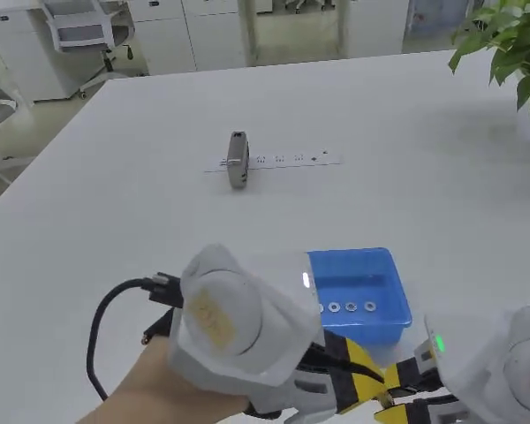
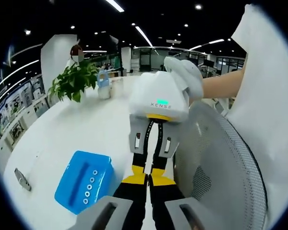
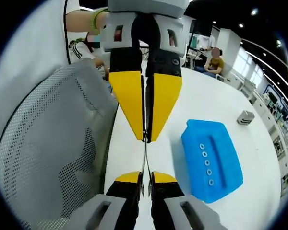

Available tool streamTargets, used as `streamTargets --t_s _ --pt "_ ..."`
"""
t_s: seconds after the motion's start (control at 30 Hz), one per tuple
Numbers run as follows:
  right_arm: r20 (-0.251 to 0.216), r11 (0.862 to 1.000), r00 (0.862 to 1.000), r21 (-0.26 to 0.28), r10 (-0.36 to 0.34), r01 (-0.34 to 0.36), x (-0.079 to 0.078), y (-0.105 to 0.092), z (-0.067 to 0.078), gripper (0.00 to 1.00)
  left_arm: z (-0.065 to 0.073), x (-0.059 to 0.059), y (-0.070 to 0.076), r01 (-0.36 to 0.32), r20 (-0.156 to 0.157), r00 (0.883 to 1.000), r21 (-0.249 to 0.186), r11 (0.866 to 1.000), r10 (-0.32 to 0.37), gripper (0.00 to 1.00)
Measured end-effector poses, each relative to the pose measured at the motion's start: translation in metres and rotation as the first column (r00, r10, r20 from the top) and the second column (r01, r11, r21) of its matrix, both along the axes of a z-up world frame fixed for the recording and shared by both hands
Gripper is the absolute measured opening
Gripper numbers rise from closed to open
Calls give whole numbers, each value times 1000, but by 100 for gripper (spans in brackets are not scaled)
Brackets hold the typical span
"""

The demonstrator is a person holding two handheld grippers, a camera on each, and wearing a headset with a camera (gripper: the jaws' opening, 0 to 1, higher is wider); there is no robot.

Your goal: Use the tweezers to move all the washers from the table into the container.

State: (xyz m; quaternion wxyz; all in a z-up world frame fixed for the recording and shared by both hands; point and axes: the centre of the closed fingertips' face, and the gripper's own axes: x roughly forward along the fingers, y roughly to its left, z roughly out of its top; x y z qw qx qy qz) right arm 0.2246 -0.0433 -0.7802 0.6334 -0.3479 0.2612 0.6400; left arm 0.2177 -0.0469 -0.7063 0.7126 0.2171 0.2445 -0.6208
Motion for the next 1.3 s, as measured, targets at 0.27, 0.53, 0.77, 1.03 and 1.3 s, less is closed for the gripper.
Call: streamTargets --t_s 0.27,0.53,0.77,1.03,1.3 --pt "-14 1000 1000 16 -4 4 0 5 -20 4 -37 2 25 -3 -19 1000 121 993 5 0" --pt "-85 996 994 54 -64 69 -1 12 -32 6 -57 1 40 -17 -68 997 159 987 28 0" --pt "-123 990 986 68 -114 123 0 16 -39 9 -76 -1 49 -30 -95 994 190 981 49 0" --pt "-111 992 987 35 -120 125 -1 11 -46 11 -99 -1 59 -8 -108 993 262 965 38 0" --pt "-100 987 984 49 -145 150 0 7 -34 17 -113 4 67 7 -113 993 315 949 31 0"
